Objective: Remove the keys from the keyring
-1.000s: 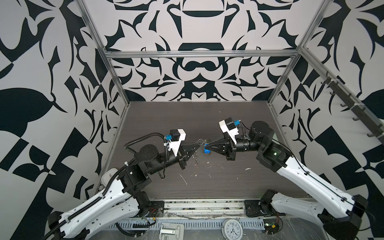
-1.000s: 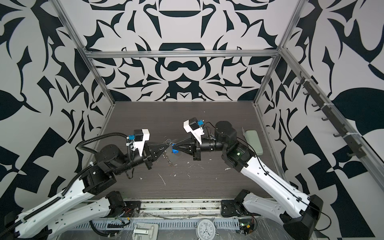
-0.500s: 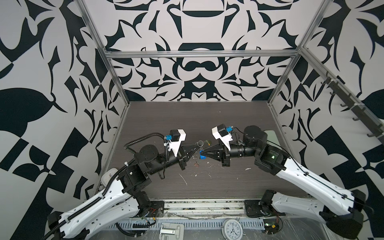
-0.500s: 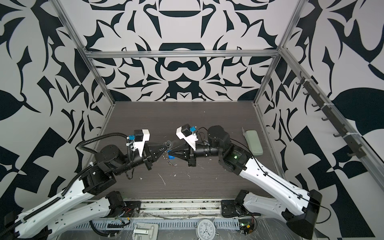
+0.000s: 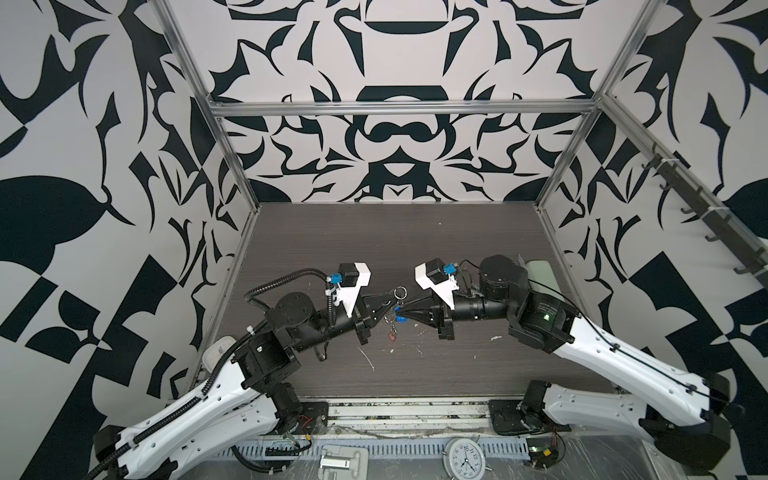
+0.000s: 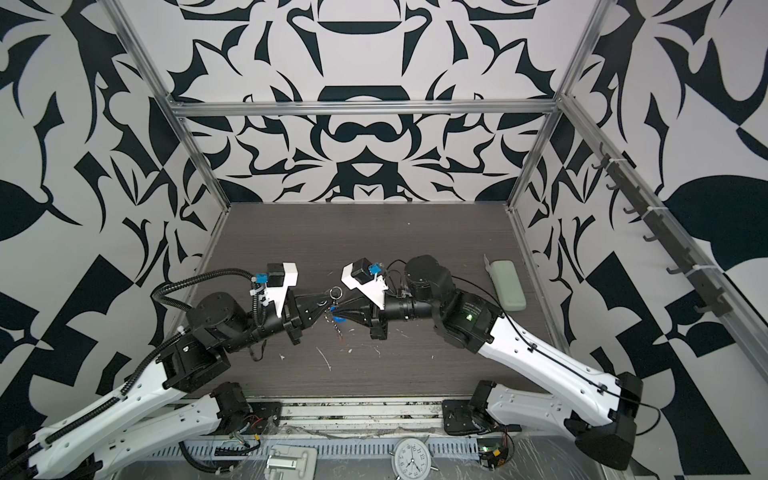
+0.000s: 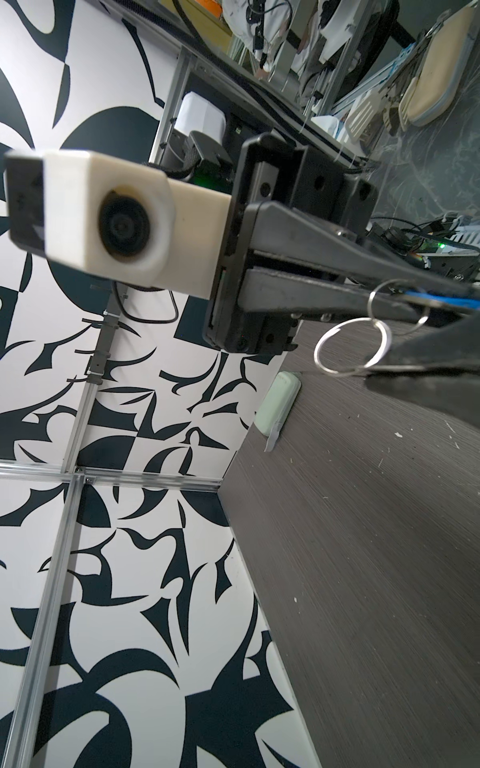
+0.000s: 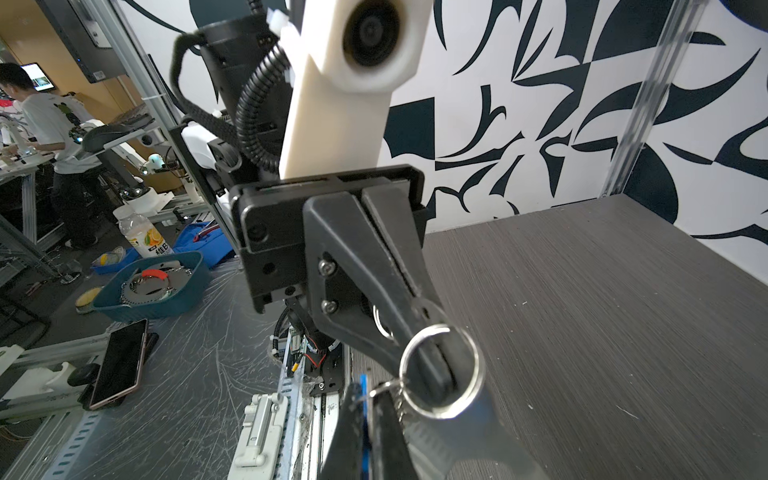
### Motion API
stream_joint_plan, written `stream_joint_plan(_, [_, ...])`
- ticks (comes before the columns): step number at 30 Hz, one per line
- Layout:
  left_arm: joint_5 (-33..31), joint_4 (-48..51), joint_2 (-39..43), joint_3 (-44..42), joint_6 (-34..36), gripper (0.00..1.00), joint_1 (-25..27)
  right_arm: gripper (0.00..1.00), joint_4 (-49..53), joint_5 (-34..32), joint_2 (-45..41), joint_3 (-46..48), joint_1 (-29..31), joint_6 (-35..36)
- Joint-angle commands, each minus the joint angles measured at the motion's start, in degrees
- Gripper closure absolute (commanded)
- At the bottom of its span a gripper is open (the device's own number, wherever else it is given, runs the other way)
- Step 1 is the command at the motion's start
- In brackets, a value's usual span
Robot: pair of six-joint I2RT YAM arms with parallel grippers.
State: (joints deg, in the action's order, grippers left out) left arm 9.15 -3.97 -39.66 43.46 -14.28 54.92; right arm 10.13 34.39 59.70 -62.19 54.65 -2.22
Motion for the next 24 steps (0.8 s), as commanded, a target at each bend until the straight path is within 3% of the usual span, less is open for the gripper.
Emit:
stream_joint_plan(1, [-2.12, -3.24, 1.19, 0.99, 0.34, 1.0, -0.69, 1.0, 3.64, 1.67, -0.19, -1.59, 1.63, 1.85])
stream_joint_plan(14, [-2.38, 4.55, 1.34, 4.1, 3.56, 1.0, -0.22, 1.0, 4.1, -3.28, -5.24, 2.55, 1.86, 1.52])
stream_joint_plan(24, [1.47, 7.36, 1.85, 4.7, 3.72, 1.0, 1.14, 1.0, 4.37, -14.4, -9.89, 5.06, 1.68, 1.28])
